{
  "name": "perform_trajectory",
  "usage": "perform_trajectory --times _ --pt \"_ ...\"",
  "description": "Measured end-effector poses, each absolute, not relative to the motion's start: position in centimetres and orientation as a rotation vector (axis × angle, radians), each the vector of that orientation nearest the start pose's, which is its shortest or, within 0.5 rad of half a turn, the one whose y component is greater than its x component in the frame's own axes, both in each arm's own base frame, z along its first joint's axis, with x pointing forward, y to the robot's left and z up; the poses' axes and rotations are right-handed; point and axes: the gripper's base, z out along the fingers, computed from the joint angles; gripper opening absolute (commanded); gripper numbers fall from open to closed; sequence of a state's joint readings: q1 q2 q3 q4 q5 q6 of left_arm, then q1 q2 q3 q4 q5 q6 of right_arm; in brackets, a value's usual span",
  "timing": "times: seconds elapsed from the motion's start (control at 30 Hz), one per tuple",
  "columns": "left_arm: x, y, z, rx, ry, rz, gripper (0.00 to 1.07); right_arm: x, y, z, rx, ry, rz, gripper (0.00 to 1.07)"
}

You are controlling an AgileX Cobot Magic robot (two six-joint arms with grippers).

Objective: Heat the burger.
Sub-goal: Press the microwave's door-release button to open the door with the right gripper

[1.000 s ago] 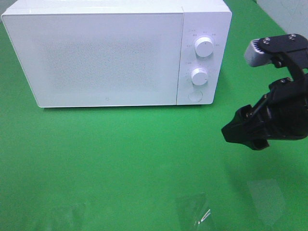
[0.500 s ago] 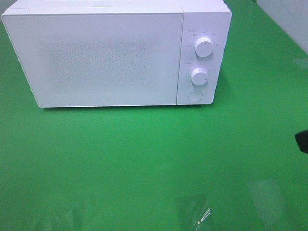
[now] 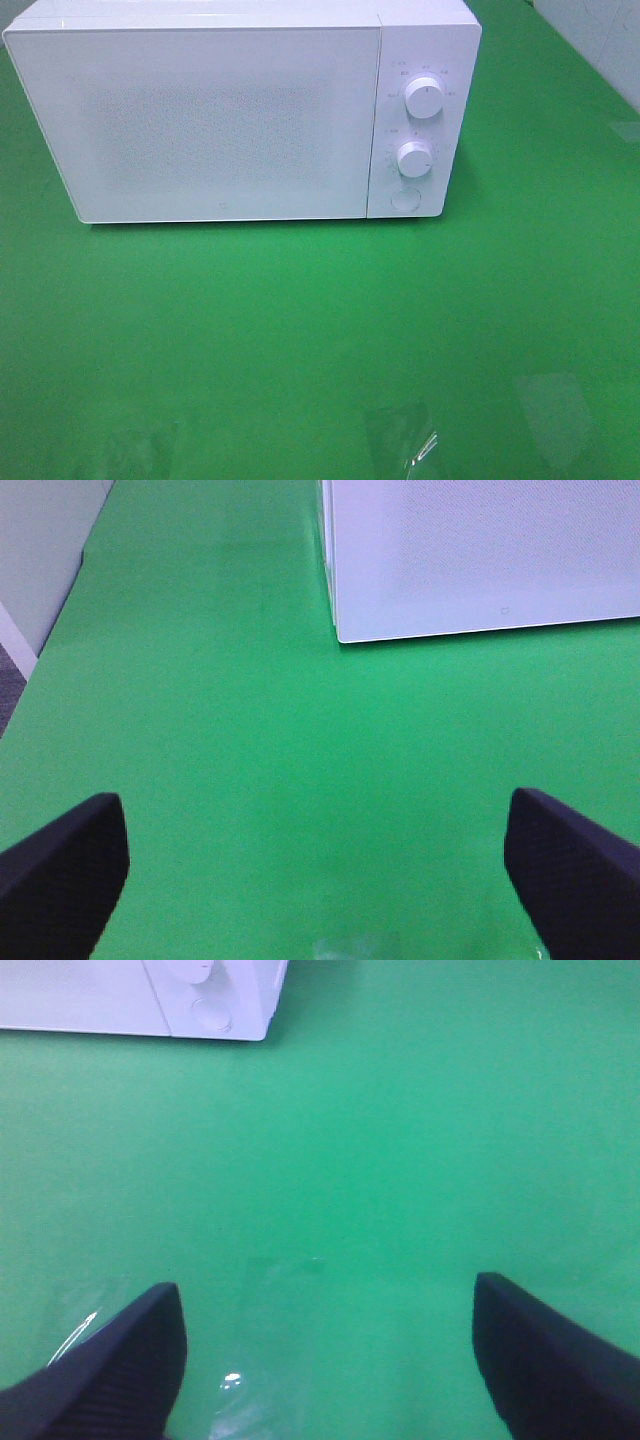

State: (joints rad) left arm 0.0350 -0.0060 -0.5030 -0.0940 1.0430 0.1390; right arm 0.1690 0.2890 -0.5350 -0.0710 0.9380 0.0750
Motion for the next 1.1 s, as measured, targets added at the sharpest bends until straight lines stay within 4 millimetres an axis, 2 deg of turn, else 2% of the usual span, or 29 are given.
perform_trajectory --times 0.03,0.1,0.13,0.17,0.4,1.1 --pt "-0.5 -0.8 28.0 0.109 2.011 -0.001 0.94 4.5 0.2 29.2 -0.115 2.171 0.053 0.77" --pt "-0.5 -0.8 28.0 0.109 2.011 -0.001 0.94 2.4 -0.3 28.7 -0.036 2.127 0.021 0.76" --pt "-0.5 -0.8 28.0 0.109 2.011 -0.001 0.94 2.4 -0.3 28.7 -0.036 2.127 0.021 0.76" --pt "-0.5 -0.8 28.0 0.109 2.011 -0.001 0.94 1.5 -0.3 28.7 -0.010 2.084 0.024 0.76" --pt "-0.5 -0.8 28.0 0.109 2.011 -0.001 0.94 -0.5 -0.3 28.6 0.043 1.966 0.019 0.76" --pt "-0.5 -0.8 28.0 0.109 2.011 -0.001 0.94 -0.5 -0.2 28.5 0.042 1.967 0.022 0.76"
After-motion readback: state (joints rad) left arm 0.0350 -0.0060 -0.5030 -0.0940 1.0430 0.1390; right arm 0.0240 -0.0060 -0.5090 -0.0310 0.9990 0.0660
